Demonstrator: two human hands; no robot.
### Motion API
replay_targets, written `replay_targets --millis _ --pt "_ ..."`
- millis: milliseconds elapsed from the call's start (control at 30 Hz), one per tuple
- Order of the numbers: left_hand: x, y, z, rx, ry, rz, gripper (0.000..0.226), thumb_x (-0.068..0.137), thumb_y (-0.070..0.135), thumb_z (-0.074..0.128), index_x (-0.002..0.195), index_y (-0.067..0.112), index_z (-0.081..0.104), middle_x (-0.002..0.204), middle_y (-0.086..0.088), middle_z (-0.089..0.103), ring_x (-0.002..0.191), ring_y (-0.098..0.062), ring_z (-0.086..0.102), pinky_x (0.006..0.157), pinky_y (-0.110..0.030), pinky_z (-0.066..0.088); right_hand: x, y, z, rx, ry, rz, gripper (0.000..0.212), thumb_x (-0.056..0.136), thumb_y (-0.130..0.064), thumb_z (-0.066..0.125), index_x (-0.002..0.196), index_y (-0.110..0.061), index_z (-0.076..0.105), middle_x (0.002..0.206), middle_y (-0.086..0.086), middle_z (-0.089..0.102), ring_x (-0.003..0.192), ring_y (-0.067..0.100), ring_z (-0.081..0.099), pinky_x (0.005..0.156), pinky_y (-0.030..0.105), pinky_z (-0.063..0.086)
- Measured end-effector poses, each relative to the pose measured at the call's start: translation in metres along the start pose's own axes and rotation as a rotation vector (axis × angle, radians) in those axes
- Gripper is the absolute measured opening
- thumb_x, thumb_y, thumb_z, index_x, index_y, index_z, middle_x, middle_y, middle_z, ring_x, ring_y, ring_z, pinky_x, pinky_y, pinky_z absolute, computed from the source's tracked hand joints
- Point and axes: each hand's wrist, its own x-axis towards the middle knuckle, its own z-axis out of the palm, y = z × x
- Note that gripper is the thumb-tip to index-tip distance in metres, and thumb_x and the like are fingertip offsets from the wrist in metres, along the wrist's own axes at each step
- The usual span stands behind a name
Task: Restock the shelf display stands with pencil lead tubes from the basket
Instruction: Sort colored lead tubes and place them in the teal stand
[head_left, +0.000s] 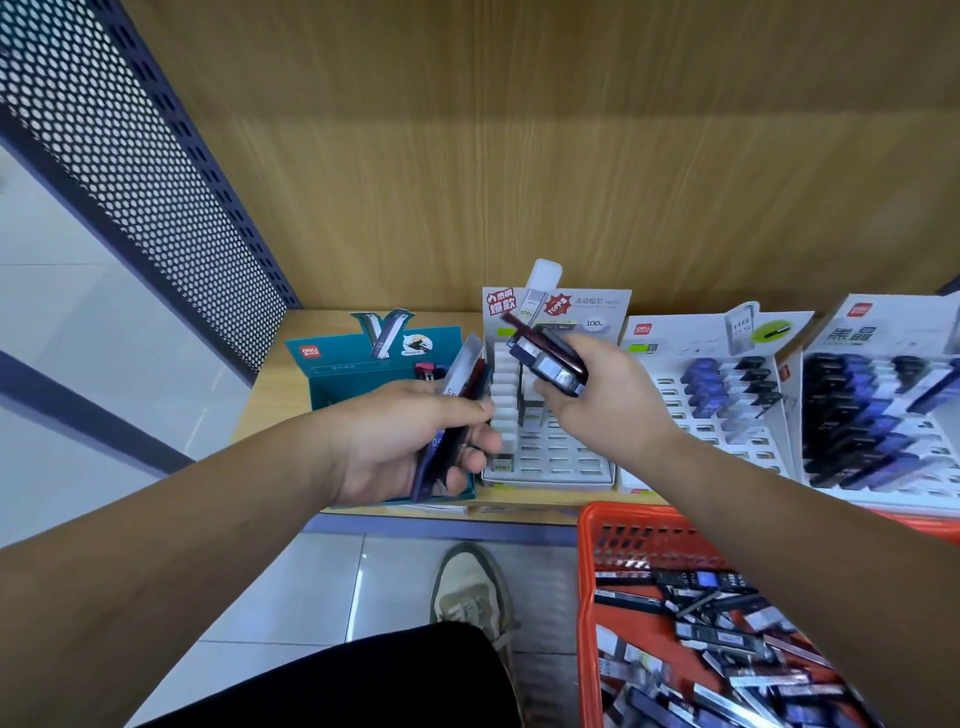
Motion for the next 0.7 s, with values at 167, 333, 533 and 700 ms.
replay_targets --millis 167,333,533,700 --pt "-0.002 0.001 0.002 0.073 0.048 0.059 0.003 0.099 0.009 0.062 0.098 0.011 0.059 0.077 -0.012 0.061 0.058 -0.019 0.053 0.049 -0.028 0.041 -0.007 -0.005 -0.009 0.110 -0.132 0.220 0.012 0.089 -0.024 0.075 0.088 -0.020 0.063 0.069 -0.007 0.062 0.063 0.017 0.059 0.057 0.032 0.051" --pt "0.000 0.007 0.008 0.138 0.246 0.225 0.014 0.093 0.019 0.071 0.099 0.015 0.059 0.064 -0.004 0.050 0.050 -0.017 0.042 0.047 -0.027 0.035 -0.019 -0.028 -0.048 0.662 -0.379 0.490 0.013 0.089 -0.014 0.077 0.093 -0.017 0.065 0.067 0.002 0.055 0.055 0.017 0.048 0.044 0.024 0.030" --pt "-0.009 0.023 0.027 -0.008 0.143 0.305 0.011 0.097 0.018 0.067 0.096 0.012 0.058 0.067 -0.006 0.055 0.049 -0.016 0.043 0.045 -0.026 0.036 -0.038 -0.046 -0.083 0.917 -0.680 0.556 0.017 0.088 -0.025 0.071 0.088 -0.014 0.058 0.078 0.006 0.057 0.058 0.017 0.049 0.041 0.023 0.029" --pt "-0.015 0.026 0.035 -0.046 0.065 0.273 0.008 0.094 0.013 0.063 0.099 0.008 0.059 0.069 -0.007 0.056 0.049 -0.017 0.044 0.046 -0.027 0.035 -0.051 -0.051 -0.098 1.059 -0.652 0.629 0.023 0.090 -0.024 0.064 0.106 -0.011 0.055 0.081 0.006 0.060 0.058 0.018 0.052 0.040 0.024 0.031"
